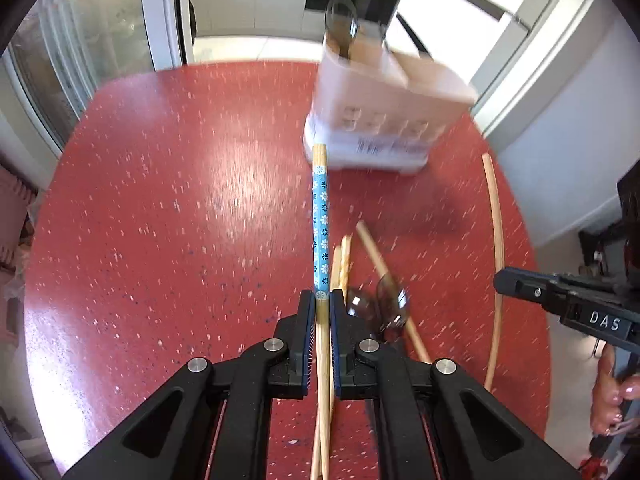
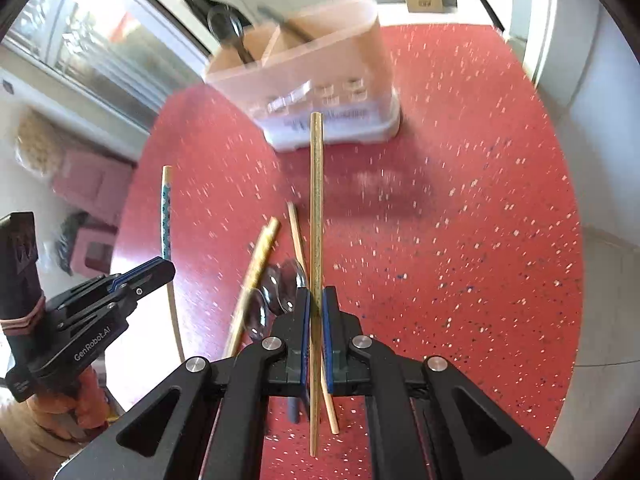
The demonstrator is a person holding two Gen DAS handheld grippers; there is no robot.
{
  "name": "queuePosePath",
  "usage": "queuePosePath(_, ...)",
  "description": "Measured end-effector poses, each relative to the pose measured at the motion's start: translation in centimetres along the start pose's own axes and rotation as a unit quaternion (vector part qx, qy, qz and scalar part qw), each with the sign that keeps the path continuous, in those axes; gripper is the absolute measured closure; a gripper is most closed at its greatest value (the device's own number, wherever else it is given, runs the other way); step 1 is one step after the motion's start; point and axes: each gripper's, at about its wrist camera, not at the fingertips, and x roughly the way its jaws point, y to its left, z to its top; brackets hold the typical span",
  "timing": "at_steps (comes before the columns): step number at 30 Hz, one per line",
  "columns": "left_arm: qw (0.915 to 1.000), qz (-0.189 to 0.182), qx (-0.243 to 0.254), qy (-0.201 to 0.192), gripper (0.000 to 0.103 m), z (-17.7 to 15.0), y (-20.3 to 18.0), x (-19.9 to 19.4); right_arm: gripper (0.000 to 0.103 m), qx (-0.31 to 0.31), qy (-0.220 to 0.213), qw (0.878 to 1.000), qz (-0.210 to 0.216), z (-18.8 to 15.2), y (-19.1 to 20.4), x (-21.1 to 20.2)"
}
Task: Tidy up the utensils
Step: 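Carry both chopsticks upright and lower them into the pink holder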
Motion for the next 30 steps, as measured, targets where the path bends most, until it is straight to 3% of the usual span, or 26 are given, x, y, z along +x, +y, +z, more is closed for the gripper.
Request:
queuePosePath(8,0.9965,-0.019,-0.004,-0.082,0.067,4.7,-0.6,-5.4,0.097,0.001,-0.081,0.997,0.013,2.8,1.4,-4.0)
queuePosePath(15,0.9876,-0.033,-0.010,-0.153,0.067,10.4,-1.7,-8.7,0.097,-0.008,-0.156,0.988,0.010,7.8,2.1,-8.1)
queuePosePath(22,0.9775,-0.045,-0.009,-0.206,0.067,15.8,-3.0,-9.2,0.097,-0.020,-0.216,0.976,0.004,13.2,2.5,-9.7)
queuePosePath(30,0.9687,-0.049,-0.040,-0.240,0.067,20.5,-3.0,-7.3,0.097,-0.039,-0.268,0.962,-0.016,17.5,3.1,-8.6)
